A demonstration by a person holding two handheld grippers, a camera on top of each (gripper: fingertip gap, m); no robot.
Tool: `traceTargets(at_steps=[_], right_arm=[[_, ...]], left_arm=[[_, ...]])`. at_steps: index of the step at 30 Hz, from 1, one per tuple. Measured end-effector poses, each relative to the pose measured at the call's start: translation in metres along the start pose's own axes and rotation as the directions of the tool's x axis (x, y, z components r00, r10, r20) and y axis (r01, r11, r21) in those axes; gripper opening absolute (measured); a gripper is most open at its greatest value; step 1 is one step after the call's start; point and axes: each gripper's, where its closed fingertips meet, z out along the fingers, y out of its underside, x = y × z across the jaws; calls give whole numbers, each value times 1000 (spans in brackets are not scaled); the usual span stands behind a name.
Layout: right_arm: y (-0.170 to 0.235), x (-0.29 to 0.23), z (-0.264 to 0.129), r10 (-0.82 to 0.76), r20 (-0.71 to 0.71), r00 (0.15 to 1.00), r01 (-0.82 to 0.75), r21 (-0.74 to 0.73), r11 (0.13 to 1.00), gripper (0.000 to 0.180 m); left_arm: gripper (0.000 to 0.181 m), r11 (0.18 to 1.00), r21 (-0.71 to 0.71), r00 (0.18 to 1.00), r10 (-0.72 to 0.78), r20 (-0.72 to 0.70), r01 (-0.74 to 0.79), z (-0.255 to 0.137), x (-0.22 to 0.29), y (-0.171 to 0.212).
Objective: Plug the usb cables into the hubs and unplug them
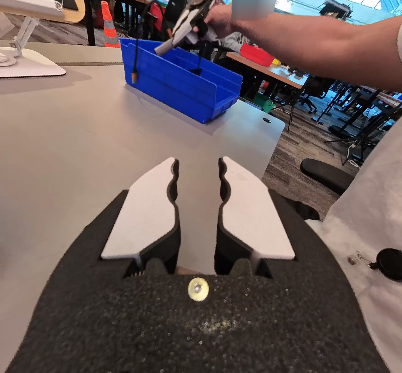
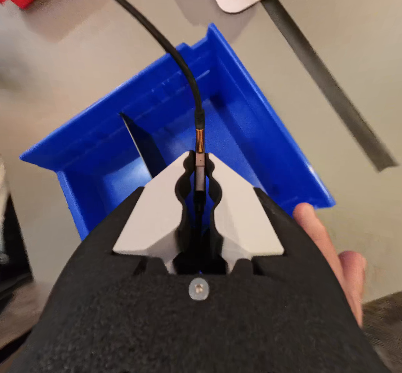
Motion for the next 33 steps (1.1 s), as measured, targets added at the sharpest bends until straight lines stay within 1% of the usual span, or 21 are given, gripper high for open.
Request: traceTargets(at_steps=[2,3,4,6,8,10,12,14,17,18,19,20,22,24,27,29,31,33], right_arm=[[4,4,-4,126,74,989,-128,32,991,8],[1,1,-8,154,133,979,-162,56,985,8],[-5,-1,-14,158,182,971,-178,102,979,8],[-30,-2,-34,131,244,961,-199,278,940,8],[-41,-8,-52,87,290,953,-193,360,913,7],[-40,-13,-61,41,286,957,-154,382,911,7],[-42,-13,-73,22,281,960,-148,433,889,7],[-52,-12,-92,12,291,957,-171,529,831,7],[-75,-16,-133,-60,276,959,-162,712,683,8],[-80,-19,-144,-81,256,963,-143,745,652,7],[-84,-23,-150,-97,239,966,-122,754,646,7],[-86,-26,-151,-103,228,968,-103,740,665,7],[-82,-26,-140,-90,183,979,-54,659,750,7],[-73,-23,-126,-70,136,988,-15,540,841,7],[-57,-22,-106,-68,92,993,32,354,935,7],[-48,-24,-98,-92,82,992,67,265,962,7],[-52,-29,-99,-114,93,989,85,275,958,7],[-53,-27,-100,-102,89,991,75,274,959,7]], left_arm=[[35,1000,-10,1000,11,15,-11,0,-4,2],[35,1000,-11,1000,10,21,-10,0,-6,2],[35,1000,-10,1000,6,25,-6,0,-7,1],[35,1000,-6,1000,-7,30,7,-1,-11,1],[35,1000,-1,999,-16,37,16,-2,-13,1],[35,1000,2,999,-20,43,20,-4,-15,0],[35,1000,7,999,-22,47,22,-5,-16,-1],[35,999,13,999,-30,43,30,-5,-16,-1],[35,999,16,999,-44,27,44,-4,-14,-2],[35,999,13,999,-44,25,44,-4,-14,-1],[35,999,9,999,-41,25,41,-3,-14,-1],[35,999,5,999,-37,26,37,-3,-13,0],[35,1000,2,999,-29,27,29,-2,-12,0],[35,1000,2,999,-25,29,25,-3,-12,0],[35,1000,3,999,-28,28,28,-3,-12,0],[35,1000,0,999,-29,31,29,-3,-13,0],[35,1000,-1,999,-23,37,23,-3,-13,0],[35,1000,-4,999,-21,36,22,-3,-13,1]])
